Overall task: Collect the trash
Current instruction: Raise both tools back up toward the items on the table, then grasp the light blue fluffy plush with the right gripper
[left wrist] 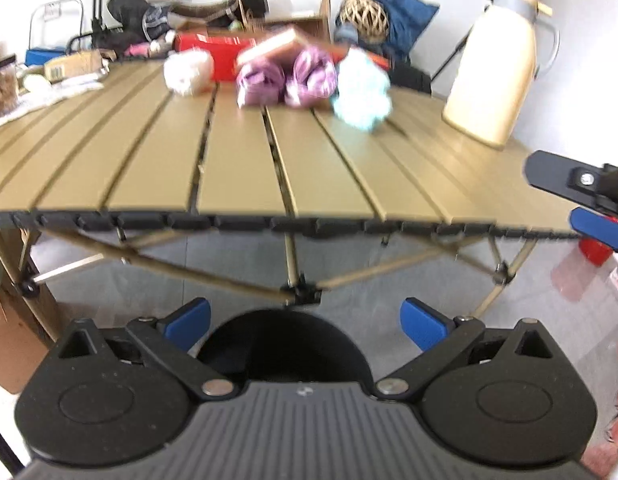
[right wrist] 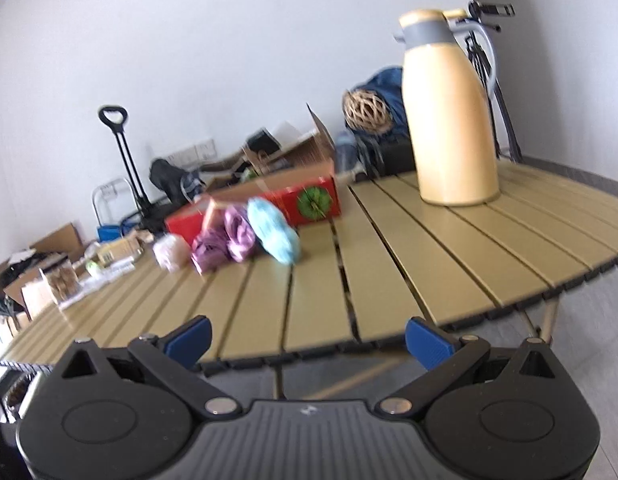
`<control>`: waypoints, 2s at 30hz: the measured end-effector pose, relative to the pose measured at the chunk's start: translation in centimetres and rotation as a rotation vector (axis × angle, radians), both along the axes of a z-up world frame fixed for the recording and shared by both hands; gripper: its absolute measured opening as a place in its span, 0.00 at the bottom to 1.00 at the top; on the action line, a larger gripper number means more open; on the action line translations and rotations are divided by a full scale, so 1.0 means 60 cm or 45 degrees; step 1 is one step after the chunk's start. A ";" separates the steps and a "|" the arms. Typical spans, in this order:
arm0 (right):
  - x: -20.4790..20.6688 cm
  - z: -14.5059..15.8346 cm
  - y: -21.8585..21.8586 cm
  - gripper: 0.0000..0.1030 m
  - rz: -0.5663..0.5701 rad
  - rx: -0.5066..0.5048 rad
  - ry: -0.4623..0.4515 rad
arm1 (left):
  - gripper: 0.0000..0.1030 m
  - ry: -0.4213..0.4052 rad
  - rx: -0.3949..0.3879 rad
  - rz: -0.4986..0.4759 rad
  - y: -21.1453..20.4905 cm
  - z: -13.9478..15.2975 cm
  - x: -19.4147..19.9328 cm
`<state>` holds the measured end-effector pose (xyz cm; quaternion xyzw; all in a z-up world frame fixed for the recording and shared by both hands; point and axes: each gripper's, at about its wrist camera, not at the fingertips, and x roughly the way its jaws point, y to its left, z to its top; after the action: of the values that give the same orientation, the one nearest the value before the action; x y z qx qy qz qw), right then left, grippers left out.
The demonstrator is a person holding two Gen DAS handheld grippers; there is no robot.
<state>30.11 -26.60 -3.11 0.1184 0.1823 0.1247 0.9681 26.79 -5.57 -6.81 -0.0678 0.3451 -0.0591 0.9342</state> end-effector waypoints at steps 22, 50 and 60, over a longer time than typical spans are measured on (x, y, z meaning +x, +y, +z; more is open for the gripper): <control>0.166 0.057 0.110 1.00 0.013 -0.077 -0.192 | 1.00 -0.315 -0.011 0.389 0.111 0.146 0.097; 0.425 -0.006 0.175 0.66 0.084 -0.291 0.228 | 1.00 -0.179 0.058 0.408 0.224 0.089 0.225; 0.407 -0.002 0.165 0.33 0.096 -0.219 0.195 | 1.00 -0.170 0.047 0.371 0.210 0.083 0.216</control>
<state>54.55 -16.73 -3.25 0.0370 0.2700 0.1355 0.9526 39.77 7.00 -1.81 -0.0960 0.2698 0.0791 0.9549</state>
